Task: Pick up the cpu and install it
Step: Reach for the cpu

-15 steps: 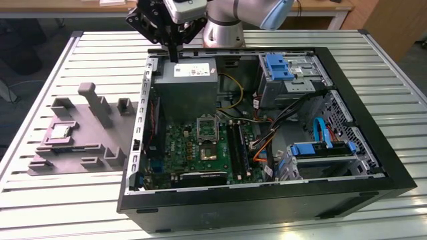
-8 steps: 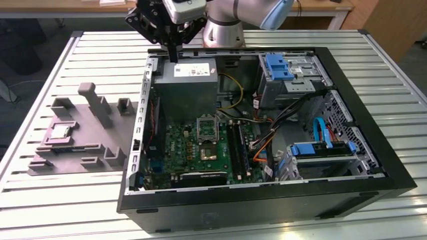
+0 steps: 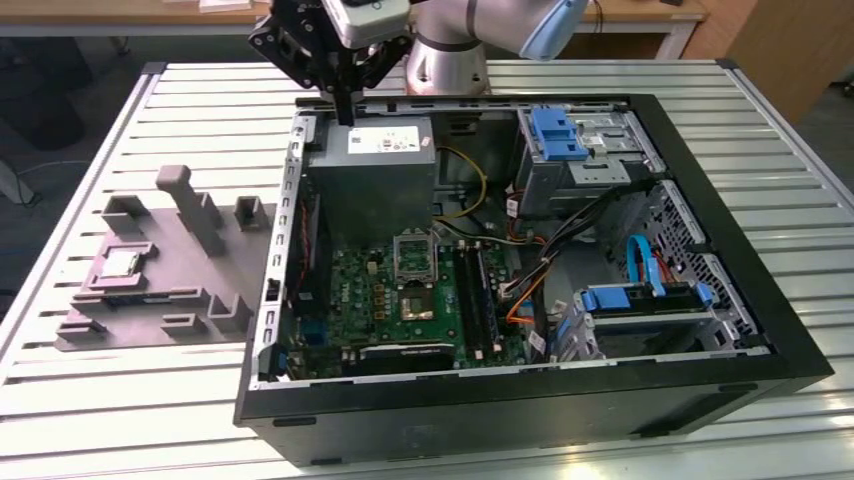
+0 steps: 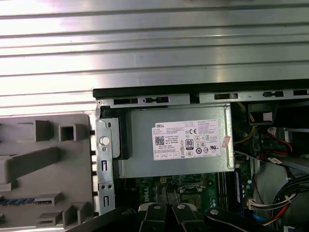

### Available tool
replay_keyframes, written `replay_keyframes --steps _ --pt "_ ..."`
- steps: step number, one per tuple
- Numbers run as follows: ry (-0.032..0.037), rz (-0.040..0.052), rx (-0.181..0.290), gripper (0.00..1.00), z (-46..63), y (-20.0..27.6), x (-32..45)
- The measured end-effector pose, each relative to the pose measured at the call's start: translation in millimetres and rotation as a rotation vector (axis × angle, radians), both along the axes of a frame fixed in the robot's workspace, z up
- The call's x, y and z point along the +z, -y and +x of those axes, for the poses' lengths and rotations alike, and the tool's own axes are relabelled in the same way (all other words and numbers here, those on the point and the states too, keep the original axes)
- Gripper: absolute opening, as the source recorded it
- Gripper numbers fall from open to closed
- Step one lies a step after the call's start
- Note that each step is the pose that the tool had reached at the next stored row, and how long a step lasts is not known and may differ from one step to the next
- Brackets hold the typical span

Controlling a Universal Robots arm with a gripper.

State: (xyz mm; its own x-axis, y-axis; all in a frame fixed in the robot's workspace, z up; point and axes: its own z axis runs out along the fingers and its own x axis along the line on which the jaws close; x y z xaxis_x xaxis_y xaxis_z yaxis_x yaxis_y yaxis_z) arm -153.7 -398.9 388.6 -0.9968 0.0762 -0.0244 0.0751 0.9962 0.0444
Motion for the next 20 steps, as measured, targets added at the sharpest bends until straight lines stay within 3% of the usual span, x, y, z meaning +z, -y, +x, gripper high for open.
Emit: replay_keyframes --steps 20 --pt "-0.0004 -0.0001 0.0 0.11 -4.0 0.0 -2.5"
